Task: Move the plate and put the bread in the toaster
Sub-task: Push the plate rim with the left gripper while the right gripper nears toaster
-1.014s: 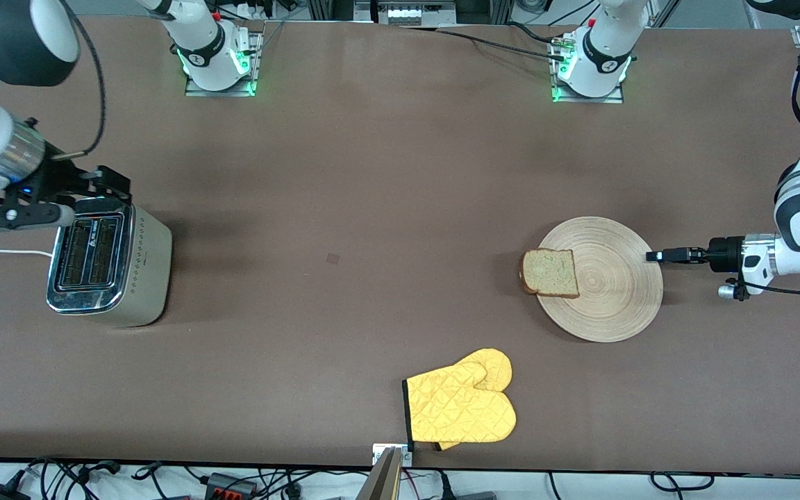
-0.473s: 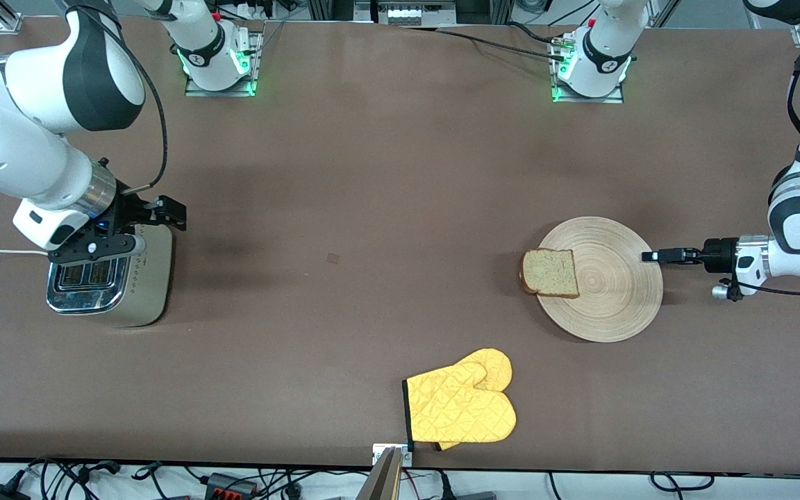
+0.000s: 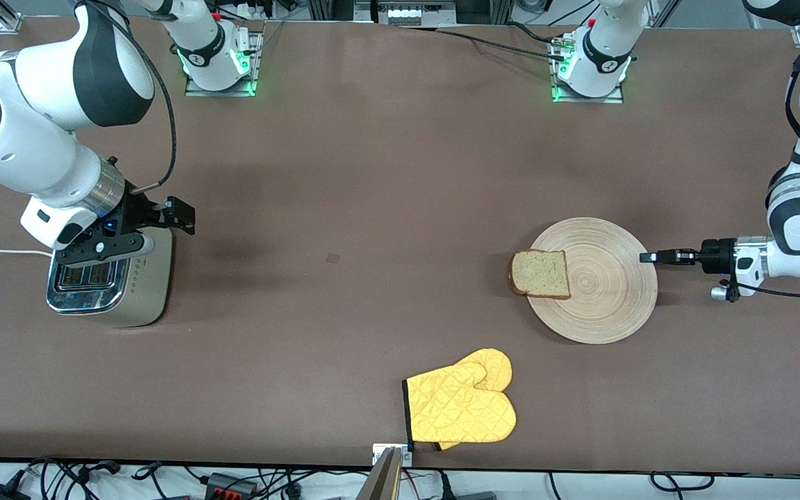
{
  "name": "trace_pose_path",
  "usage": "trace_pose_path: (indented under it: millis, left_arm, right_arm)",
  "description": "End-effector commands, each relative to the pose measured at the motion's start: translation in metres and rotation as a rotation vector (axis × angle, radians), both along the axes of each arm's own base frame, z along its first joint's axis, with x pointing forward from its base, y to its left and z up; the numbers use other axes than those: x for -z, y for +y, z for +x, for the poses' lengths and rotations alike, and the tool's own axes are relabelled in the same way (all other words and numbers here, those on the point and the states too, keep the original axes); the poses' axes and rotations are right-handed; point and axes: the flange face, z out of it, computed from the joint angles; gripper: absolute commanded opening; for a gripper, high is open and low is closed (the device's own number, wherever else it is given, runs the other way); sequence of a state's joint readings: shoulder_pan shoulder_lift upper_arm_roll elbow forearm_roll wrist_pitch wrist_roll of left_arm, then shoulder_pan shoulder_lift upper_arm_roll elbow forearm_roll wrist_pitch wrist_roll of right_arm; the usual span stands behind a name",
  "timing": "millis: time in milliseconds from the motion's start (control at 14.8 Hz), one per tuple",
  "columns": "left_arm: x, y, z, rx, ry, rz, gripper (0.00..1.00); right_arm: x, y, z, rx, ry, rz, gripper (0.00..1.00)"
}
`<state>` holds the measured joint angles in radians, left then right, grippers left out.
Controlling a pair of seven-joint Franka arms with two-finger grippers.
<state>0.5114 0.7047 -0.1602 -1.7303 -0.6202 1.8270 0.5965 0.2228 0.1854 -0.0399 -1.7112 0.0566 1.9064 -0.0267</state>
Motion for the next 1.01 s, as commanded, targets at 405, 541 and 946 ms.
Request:
trace_pose_path:
  millis: [405,541,946]
  left_arm:
    - [0.005,-0.131,0.023,-0.052,0.097,-0.297,0.01]
    - [0.010,-0.156,0.022,-0.043,0.113,-0.331,0.01]
    - [0.002,-0.258,0.027,-0.004,0.113,-0.455,0.01]
  right_arm:
    - [-0.012,0.031,-0.006,0.102,-0.013,0.019,1.00]
    - [-0.012,0.037,-0.007,0.101,-0.011,0.022,1.00]
    - [0.004,0.042,-0.006,0.094,0.015,0.014,1.00]
